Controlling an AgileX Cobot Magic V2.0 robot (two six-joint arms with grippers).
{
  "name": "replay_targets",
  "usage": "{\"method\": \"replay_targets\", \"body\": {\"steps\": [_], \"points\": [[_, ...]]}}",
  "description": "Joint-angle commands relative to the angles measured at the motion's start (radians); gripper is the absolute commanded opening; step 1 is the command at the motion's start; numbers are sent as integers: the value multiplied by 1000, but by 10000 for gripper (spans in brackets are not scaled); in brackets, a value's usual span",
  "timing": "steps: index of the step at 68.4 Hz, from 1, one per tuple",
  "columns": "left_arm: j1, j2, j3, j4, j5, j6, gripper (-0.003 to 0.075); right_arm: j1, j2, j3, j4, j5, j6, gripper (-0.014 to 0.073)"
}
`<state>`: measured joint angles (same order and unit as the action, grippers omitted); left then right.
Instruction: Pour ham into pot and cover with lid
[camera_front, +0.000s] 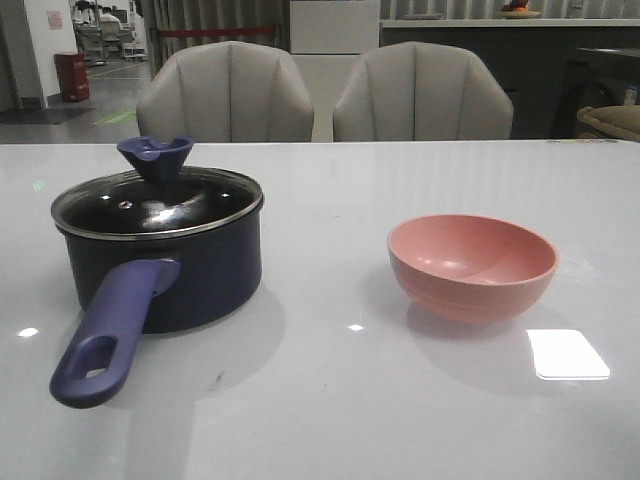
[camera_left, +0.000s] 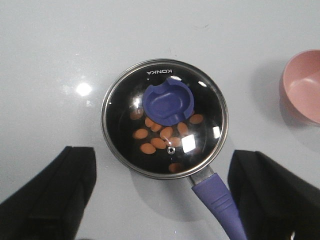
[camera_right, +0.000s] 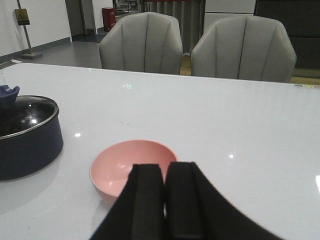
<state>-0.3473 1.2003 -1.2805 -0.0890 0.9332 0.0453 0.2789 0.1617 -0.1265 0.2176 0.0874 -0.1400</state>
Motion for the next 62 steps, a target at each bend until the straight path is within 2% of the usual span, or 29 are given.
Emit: {"method": "replay_targets", "body": {"steps": [1, 11, 29, 49, 52, 56, 62], "points": [[-7, -153, 90, 10, -154, 1, 571, 2, 7, -28, -1, -76, -5, 162], [-7, -352, 257, 14, -275, 1, 571, 2, 7, -28, -1, -76, -5, 162], [-7, -724, 550, 14, -398, 1, 571, 2, 7, -28, -1, -76, -5, 162], [-7, -1006, 785, 14, -404, 1, 566, 2, 7, -28, -1, -76, -5, 162], [-7, -1018, 806, 14, -404, 1, 552, 2, 7, -28, -1, -76, -5, 162], [-7, -1027, 833, 14, -411, 1, 494, 2, 7, -28, -1, -76, -5, 162], [-7, -1027, 856, 14, -429, 1, 328, 2, 7, -28, -1, -76, -5, 162]]}}
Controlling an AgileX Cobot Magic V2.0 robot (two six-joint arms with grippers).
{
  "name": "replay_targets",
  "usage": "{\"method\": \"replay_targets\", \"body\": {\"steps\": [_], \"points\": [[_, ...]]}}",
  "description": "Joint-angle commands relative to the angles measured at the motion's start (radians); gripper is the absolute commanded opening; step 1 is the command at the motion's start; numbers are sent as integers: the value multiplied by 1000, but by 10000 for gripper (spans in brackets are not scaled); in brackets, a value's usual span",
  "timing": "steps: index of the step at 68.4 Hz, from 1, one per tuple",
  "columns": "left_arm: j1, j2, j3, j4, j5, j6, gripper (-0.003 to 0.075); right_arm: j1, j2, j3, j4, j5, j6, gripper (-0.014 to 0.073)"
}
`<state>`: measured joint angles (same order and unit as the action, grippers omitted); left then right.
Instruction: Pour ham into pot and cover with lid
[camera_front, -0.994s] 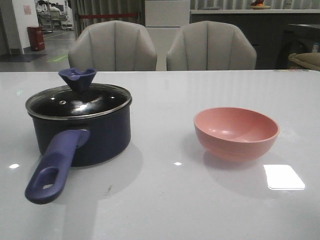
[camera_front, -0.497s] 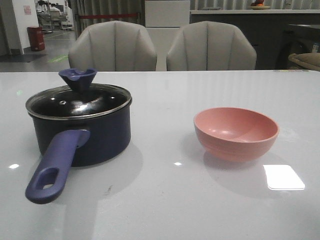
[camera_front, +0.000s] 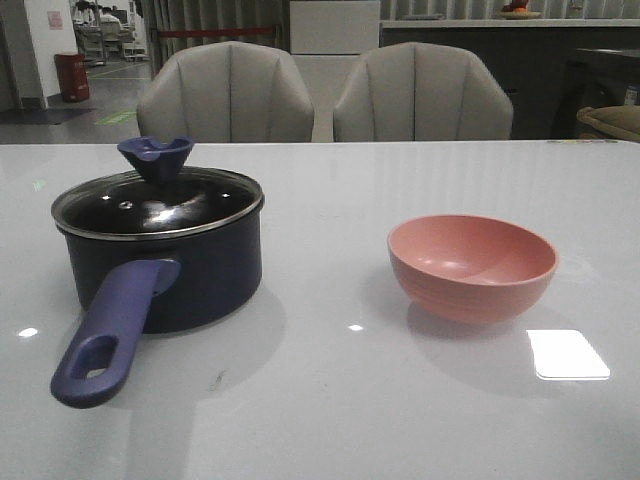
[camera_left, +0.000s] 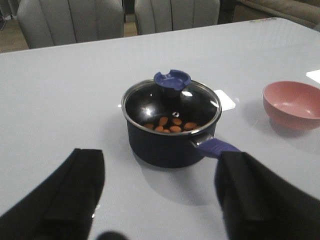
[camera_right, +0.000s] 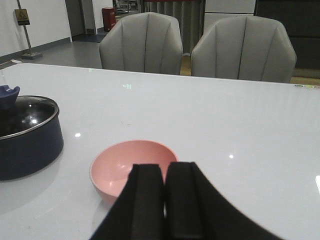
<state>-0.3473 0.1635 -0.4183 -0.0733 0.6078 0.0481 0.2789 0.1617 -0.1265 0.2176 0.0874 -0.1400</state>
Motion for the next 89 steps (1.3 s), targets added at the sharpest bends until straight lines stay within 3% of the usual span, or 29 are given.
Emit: {"method": "replay_targets", "body": {"steps": [1, 2, 3, 4, 5, 11, 50, 55, 72, 89], "points": [[-7, 10, -2, -2, -109, -2, 258, 2, 7, -28, -1, -76, -5, 162], [-7, 10, -1, -2, -109, -2, 258, 2, 7, -28, -1, -76, -5, 162], [-7, 10, 1, -2, -117, -2, 169, 2, 7, -28, -1, -76, -5, 162], [-7, 10, 1, -2, -117, -2, 169, 2, 7, -28, -1, -76, -5, 162], [-7, 10, 3, -2, -126, -2, 102, 2, 7, -28, -1, -76, -5, 162], [-7, 10, 3, 0, -132, -2, 144, 2, 7, -28, -1, -76, -5, 162], [-2, 10, 20, 10, -148, -2, 131, 2, 7, -28, -1, -76, -5, 162], [30, 10, 53, 23, -191, -2, 127, 2, 7, -28, -1, -76, -5, 162], [242, -68, 286, 23, -560, -15, 112, 2, 7, -28, -1, -76, -5, 162], [264, -176, 446, 47, -710, -15, 112, 2, 7, -28, -1, -76, -5, 162]]}}
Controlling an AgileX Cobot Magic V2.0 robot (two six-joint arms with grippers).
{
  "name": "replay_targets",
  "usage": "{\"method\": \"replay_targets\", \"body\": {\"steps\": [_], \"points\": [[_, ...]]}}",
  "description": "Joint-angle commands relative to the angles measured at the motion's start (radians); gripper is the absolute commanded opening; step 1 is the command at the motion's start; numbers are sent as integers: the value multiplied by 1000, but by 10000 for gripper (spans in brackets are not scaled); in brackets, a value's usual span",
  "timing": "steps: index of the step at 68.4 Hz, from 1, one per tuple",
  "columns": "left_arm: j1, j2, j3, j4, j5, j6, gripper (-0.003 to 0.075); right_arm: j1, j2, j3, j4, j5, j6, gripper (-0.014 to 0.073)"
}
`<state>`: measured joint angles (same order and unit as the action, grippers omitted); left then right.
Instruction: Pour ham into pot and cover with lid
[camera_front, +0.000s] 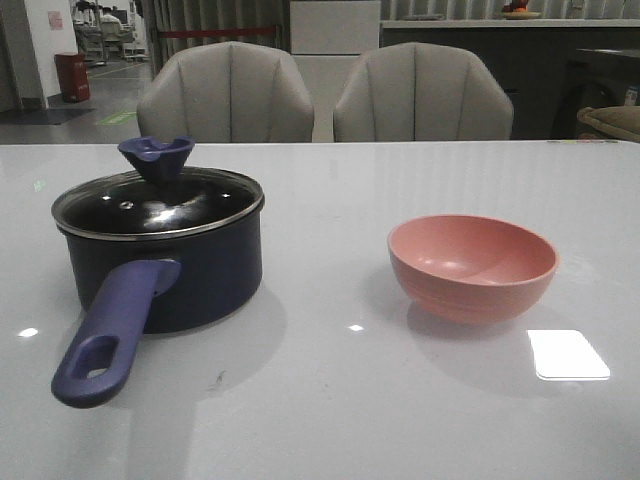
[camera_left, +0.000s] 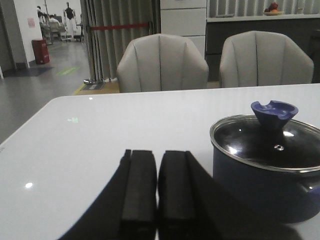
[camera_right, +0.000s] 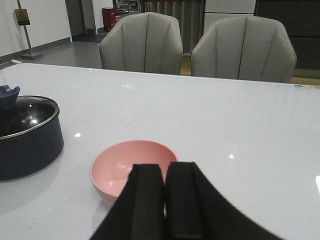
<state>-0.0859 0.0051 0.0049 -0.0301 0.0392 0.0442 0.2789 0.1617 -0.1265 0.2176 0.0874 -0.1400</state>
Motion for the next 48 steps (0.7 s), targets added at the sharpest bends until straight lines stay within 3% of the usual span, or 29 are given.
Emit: {"method": "replay_targets", "body": {"steps": [1, 48], "points": [[2, -28, 22, 4, -117, -11, 112, 2, 7, -28, -1, -76, -5, 162], [2, -29, 21, 4, -111, -11, 112, 2, 7, -28, -1, -76, -5, 162]]}}
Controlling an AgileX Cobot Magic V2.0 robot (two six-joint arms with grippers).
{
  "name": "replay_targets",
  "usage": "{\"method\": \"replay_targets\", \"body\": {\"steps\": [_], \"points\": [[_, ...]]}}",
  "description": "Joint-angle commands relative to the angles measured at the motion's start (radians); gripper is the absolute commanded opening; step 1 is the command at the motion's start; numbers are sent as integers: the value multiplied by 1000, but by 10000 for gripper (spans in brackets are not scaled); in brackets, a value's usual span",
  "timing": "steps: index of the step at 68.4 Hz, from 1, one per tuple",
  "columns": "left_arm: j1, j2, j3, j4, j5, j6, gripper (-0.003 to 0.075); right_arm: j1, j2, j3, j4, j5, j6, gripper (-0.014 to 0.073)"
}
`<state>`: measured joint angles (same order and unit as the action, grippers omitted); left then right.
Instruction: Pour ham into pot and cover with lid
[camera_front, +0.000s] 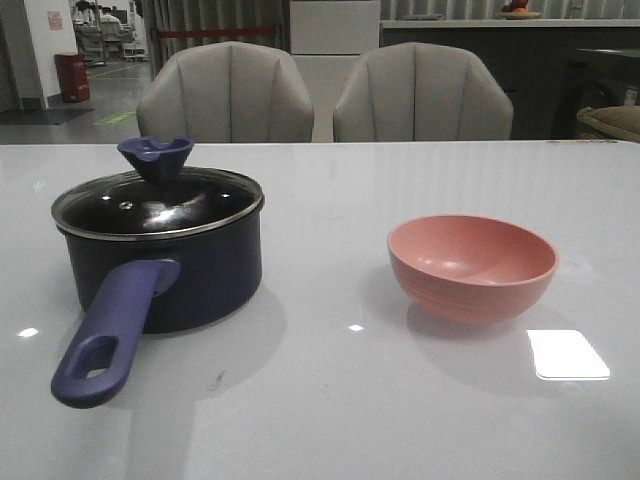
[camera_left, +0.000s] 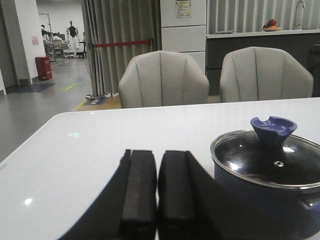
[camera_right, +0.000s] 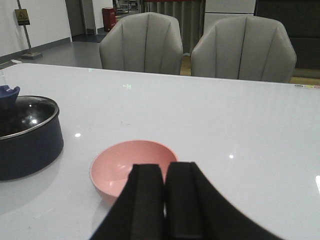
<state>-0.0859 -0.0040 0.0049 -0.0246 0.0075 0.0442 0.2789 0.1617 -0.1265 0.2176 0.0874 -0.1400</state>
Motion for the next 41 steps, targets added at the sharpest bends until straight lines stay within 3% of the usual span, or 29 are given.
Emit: {"method": "replay_targets", "body": {"steps": [1, 32, 41], "points": [[2, -20, 21, -2, -79, -11, 112, 2, 7, -28, -1, -76, -5, 162], [2, -20, 21, -2, -79, -11, 112, 2, 7, -26, -3, -78, -5, 162], [2, -20, 21, -2, -79, -11, 112, -44, -1, -18, -119, -87, -4, 162]]}}
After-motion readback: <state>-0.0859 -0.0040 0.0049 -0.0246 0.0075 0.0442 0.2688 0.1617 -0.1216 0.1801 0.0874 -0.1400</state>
